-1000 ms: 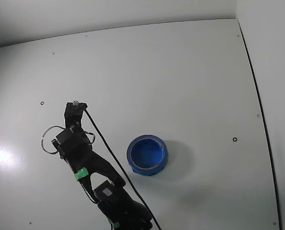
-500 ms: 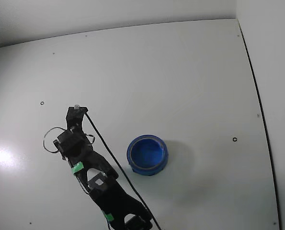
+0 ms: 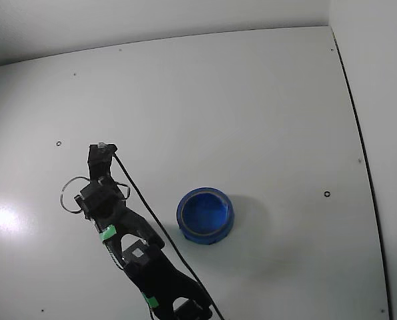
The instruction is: Grasp a block and put it in the bin.
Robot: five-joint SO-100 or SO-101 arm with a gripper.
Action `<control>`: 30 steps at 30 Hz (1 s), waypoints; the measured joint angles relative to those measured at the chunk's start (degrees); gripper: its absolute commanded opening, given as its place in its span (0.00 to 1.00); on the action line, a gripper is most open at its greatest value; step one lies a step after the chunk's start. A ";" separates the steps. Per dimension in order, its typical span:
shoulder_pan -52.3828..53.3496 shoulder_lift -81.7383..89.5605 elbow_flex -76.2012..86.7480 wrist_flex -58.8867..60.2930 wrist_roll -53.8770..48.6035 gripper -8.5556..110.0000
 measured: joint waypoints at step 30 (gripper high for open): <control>30.41 51.86 27.60 -1.05 11.34 0.07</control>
